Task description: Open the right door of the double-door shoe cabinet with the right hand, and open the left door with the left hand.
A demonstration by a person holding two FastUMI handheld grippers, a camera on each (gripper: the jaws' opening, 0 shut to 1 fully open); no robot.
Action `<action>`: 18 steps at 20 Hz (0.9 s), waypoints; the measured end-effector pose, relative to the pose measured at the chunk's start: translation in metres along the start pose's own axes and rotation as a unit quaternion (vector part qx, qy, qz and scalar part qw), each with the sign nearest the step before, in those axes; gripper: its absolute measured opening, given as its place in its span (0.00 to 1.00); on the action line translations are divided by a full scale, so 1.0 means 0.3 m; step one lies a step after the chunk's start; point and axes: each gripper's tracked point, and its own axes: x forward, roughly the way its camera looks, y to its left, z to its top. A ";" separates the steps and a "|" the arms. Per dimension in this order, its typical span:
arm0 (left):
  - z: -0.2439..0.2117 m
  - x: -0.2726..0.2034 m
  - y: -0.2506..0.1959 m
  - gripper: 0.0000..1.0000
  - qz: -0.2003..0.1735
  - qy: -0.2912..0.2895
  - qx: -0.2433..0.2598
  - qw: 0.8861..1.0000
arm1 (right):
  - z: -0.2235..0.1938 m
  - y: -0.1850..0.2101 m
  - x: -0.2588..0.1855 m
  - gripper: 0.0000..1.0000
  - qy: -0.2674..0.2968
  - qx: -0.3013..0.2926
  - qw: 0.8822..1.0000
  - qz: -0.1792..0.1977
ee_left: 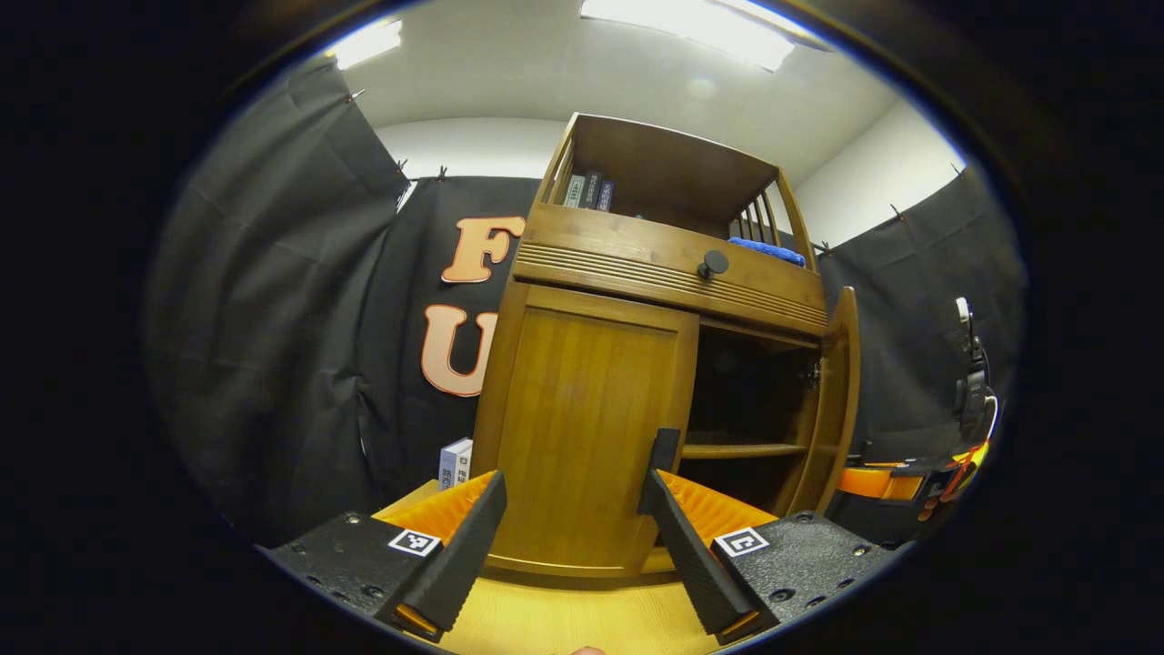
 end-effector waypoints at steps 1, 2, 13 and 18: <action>-0.002 0.000 -0.005 0.94 -0.002 0.000 0.000 1.000 | 0.004 -0.012 -0.013 0.32 -0.002 0.005 1.000 -0.006; -0.002 0.001 -0.011 0.95 -0.004 0.000 0.001 1.000 | 0.005 -0.026 -0.022 0.36 -0.003 0.011 1.000 -0.014; 0.005 -0.004 -0.076 0.94 -0.030 -0.002 -0.001 1.000 | -0.017 -0.261 -0.108 0.07 -0.006 0.023 0.991 -0.133; -0.002 0.019 -0.116 0.94 -0.031 0.005 -0.018 0.999 | -0.021 -0.328 -0.121 0.21 0.009 -0.023 0.992 -0.124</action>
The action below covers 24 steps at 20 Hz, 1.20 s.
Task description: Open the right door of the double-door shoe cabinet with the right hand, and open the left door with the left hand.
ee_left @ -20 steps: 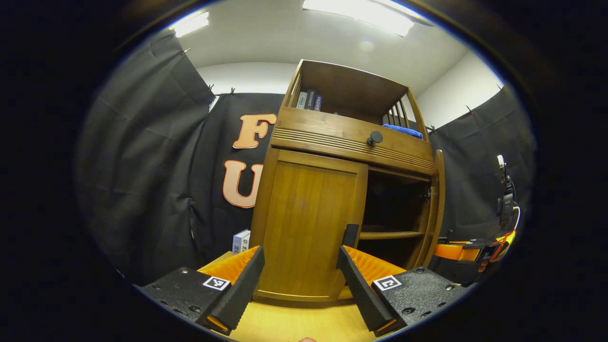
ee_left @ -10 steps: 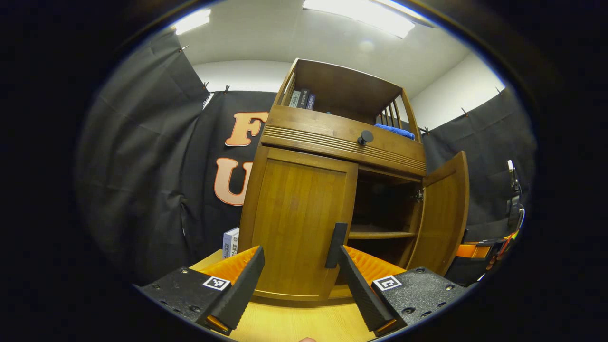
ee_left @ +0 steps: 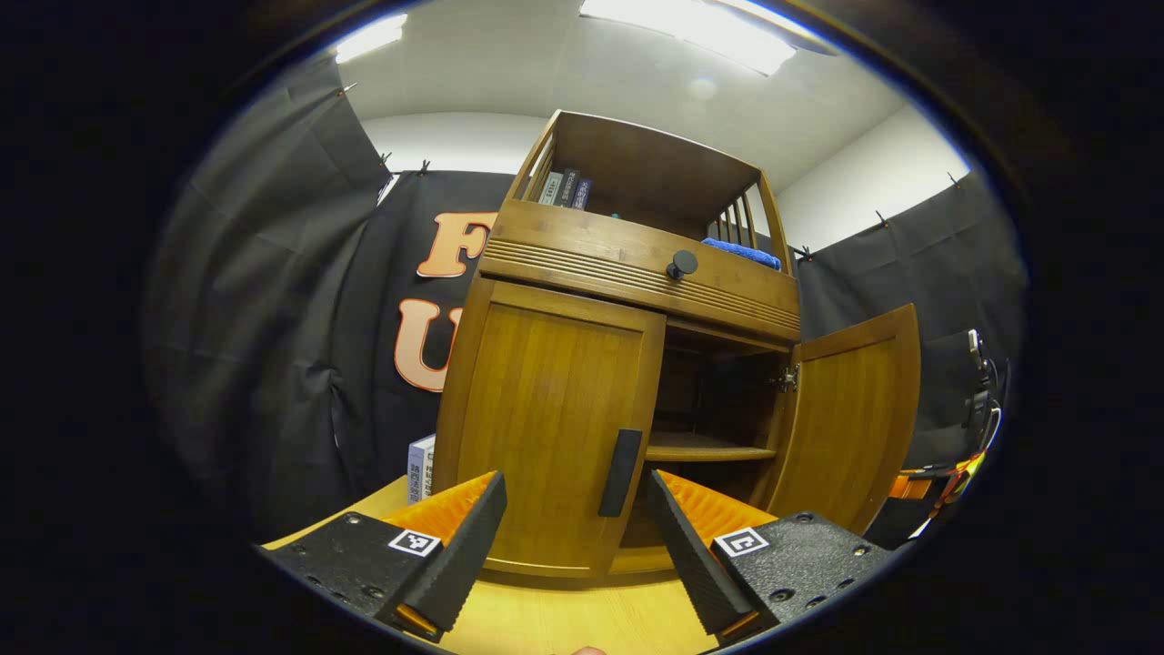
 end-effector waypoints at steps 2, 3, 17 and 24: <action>-0.001 0.021 -0.019 0.98 0.003 0.001 -0.002 1.000 | -0.002 -0.027 0.003 0.21 0.006 0.002 1.000 0.019; 0.000 0.030 -0.029 0.98 0.006 0.001 -0.002 1.000 | 0.005 -0.050 0.008 0.21 0.005 0.006 1.000 0.027; -0.053 0.123 -0.138 0.94 0.085 -0.005 -0.019 0.996 | 0.014 -0.280 0.061 0.20 0.008 0.017 0.986 0.164; -0.078 0.203 -0.183 0.94 0.095 -0.001 -0.009 0.995 | -0.023 -0.305 0.041 0.32 0.012 0.060 0.977 0.205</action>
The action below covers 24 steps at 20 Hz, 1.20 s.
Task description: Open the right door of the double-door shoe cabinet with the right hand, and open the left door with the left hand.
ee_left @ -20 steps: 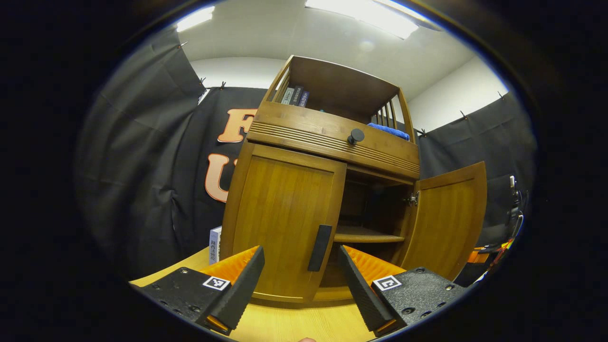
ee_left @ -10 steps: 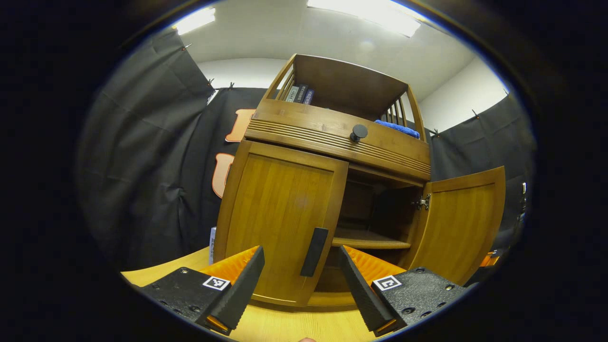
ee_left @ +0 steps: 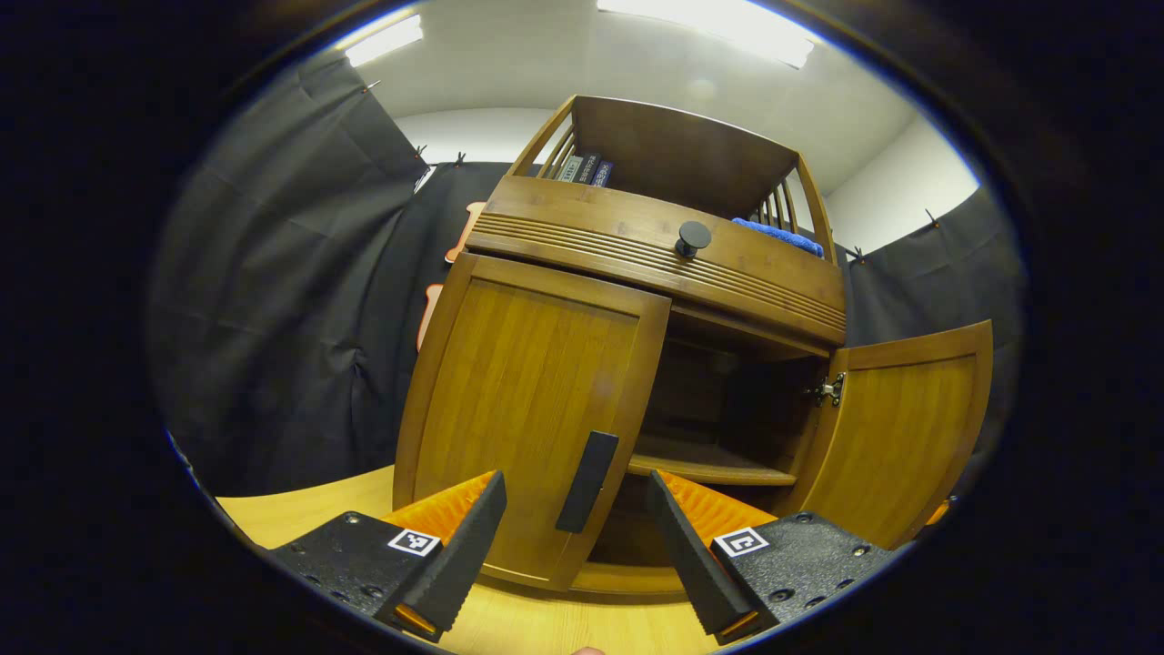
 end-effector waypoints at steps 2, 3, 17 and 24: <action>-0.009 0.036 -0.001 0.94 0.001 0.000 0.013 1.000 | -0.004 0.002 -0.028 0.32 0.000 0.009 1.000 -0.012; -0.017 0.052 -0.004 0.91 -0.001 0.002 0.018 1.000 | -0.009 -0.002 -0.040 0.32 0.000 0.009 1.000 -0.022; -0.122 0.334 -0.079 0.91 -0.059 0.008 0.078 0.995 | 0.047 0.250 -0.287 0.42 -0.029 -0.023 0.991 -0.129; -0.191 0.440 -0.040 0.71 -0.076 0.024 0.083 0.993 | 0.047 0.401 -0.236 0.84 -0.041 -0.035 0.991 -0.125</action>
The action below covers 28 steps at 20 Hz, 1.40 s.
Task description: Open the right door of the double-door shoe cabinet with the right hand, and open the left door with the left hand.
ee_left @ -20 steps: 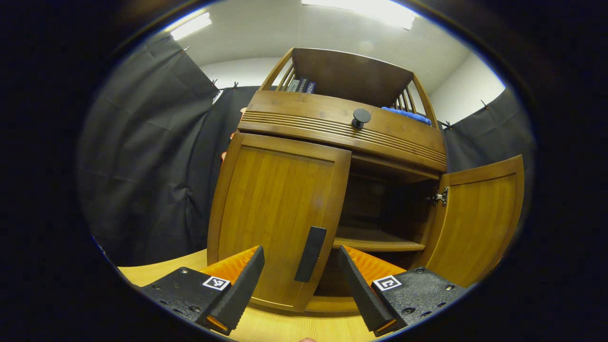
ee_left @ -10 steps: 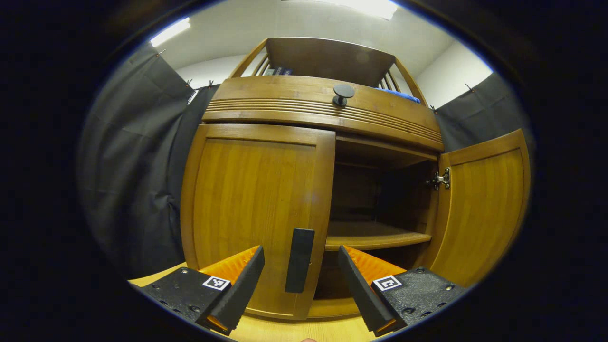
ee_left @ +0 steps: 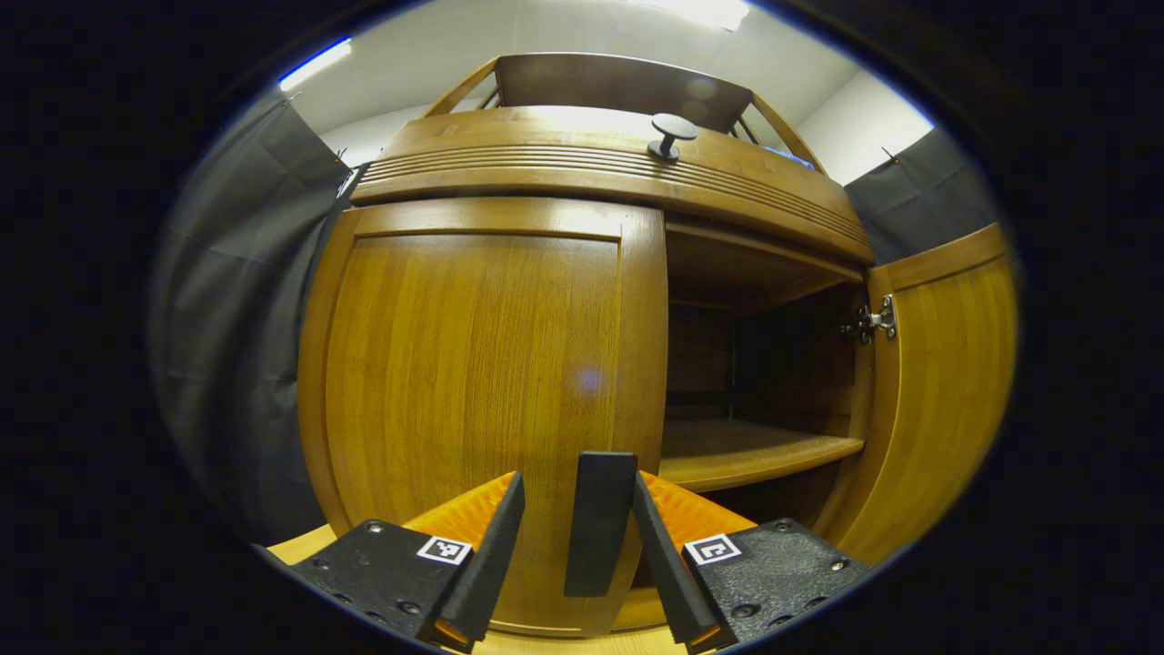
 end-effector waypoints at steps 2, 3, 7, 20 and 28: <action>-0.011 0.034 -0.023 0.60 -0.016 0.004 0.000 1.000 | 0.003 0.031 0.008 0.90 0.000 -0.004 1.000 0.008; -0.025 0.040 -0.030 0.52 -0.020 0.009 -0.001 1.000 | 0.004 0.048 0.014 0.90 -0.002 -0.004 1.000 0.014; -0.060 0.056 -0.033 0.39 -0.024 0.026 -0.024 0.999 | 0.025 0.099 0.049 0.90 -0.010 -0.001 0.999 0.036; 0.001 -0.260 0.038 0.23 0.021 0.042 0.003 0.999 | 0.006 0.152 0.120 0.89 0.000 0.016 0.996 0.091; 0.078 -0.544 0.233 0.20 0.087 0.020 0.034 0.995 | -0.004 0.181 0.142 0.95 -0.001 0.009 0.994 0.111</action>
